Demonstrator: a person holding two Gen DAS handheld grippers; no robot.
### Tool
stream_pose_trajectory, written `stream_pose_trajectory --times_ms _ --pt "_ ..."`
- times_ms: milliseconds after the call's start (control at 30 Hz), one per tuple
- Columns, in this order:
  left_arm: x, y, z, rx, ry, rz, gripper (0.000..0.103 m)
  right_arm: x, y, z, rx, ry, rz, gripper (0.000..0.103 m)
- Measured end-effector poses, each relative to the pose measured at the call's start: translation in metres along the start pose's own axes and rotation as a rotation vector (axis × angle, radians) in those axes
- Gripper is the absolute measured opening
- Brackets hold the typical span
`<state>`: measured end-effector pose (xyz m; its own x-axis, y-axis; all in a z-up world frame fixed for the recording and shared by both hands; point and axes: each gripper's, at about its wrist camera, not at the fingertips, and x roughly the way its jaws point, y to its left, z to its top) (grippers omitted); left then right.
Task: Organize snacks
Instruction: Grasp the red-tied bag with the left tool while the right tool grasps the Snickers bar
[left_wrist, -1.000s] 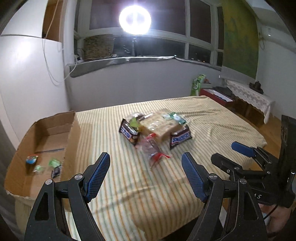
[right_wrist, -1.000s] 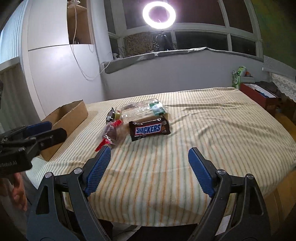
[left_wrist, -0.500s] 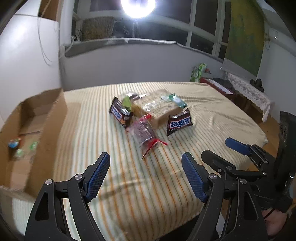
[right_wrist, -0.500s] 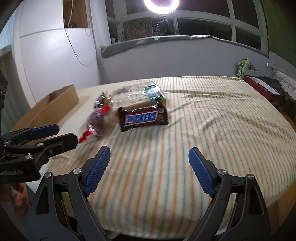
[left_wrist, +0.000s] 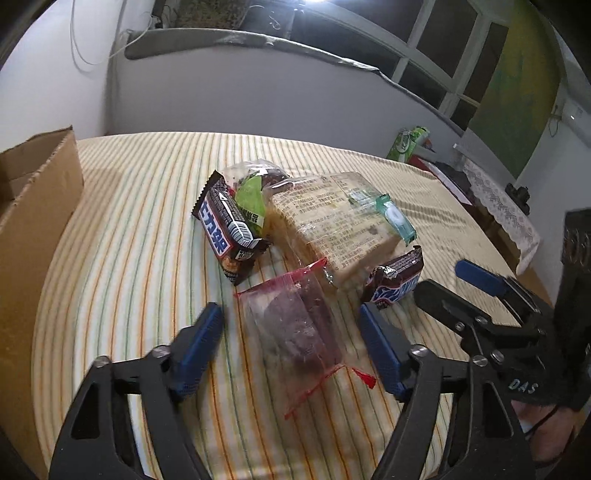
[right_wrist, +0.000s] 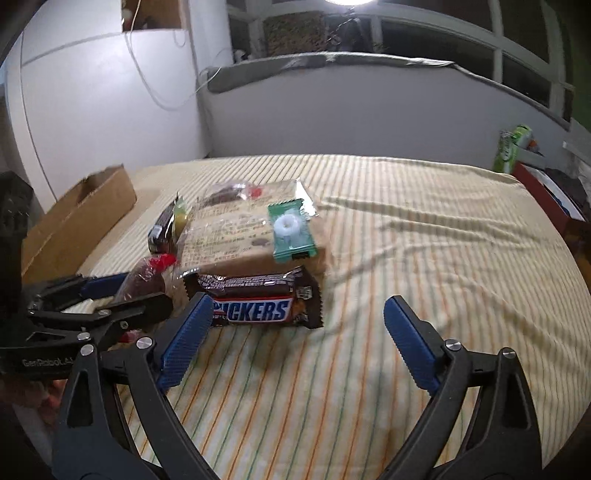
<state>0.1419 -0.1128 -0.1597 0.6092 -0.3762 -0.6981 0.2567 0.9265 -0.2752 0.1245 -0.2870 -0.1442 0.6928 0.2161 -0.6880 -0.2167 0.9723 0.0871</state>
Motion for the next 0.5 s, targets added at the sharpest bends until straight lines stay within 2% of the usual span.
stream_pose_trajectory --times_ms 167,267,300,333,400,500 --pt "-0.005 0.005 -0.004 0.01 -0.008 -0.002 0.058 0.011 0.011 0.004 -0.035 0.037 0.007 0.096" --pt "-0.008 0.015 -0.006 -0.006 -0.015 -0.007 0.049 0.018 0.015 0.011 -0.044 0.045 0.008 0.096" --pt "-0.01 0.017 -0.007 -0.012 -0.018 -0.009 0.043 0.019 0.016 0.012 -0.048 0.046 0.015 0.095" --pt "-0.01 0.019 -0.008 -0.02 -0.021 -0.009 0.038 0.021 0.018 0.013 -0.052 0.04 0.029 0.078" --pt "-0.012 0.023 -0.01 -0.031 -0.03 -0.013 0.035 0.024 0.017 0.012 -0.033 0.039 0.051 0.047" --pt "-0.013 0.029 -0.013 -0.049 -0.051 -0.029 0.031 0.02 0.011 0.009 0.006 0.022 0.053 0.044"
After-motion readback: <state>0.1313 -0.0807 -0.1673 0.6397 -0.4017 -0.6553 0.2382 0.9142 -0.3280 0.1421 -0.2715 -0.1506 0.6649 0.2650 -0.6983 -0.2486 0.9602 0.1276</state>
